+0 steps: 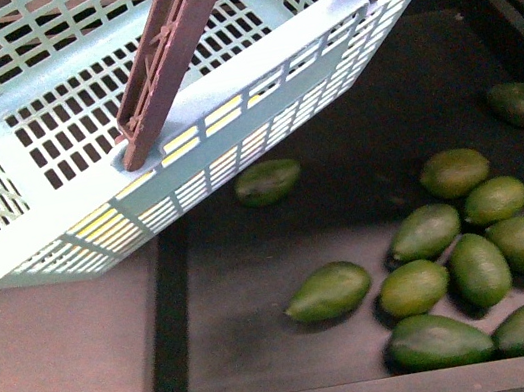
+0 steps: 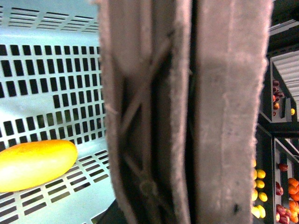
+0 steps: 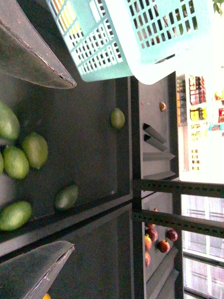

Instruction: Pick lemon and mango into basket

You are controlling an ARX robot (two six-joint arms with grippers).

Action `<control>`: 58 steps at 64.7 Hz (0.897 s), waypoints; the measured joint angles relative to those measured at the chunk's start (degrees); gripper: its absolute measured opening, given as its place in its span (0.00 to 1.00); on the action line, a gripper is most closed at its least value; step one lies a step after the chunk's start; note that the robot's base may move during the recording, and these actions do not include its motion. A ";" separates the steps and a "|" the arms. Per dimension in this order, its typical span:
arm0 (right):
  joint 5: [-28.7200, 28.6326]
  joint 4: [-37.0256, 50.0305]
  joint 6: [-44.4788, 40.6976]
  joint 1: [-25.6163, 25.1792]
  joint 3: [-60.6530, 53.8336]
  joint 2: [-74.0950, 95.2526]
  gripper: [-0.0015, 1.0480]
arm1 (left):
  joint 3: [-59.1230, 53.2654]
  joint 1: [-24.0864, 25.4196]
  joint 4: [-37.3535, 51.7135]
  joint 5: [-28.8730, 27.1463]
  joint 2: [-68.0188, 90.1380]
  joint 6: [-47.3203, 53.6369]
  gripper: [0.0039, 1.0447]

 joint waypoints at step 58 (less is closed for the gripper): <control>-0.15 -0.02 0.00 -0.22 -0.07 -0.02 0.92 | 24.72 15.76 0.66 -10.80 33.11 -20.96 0.14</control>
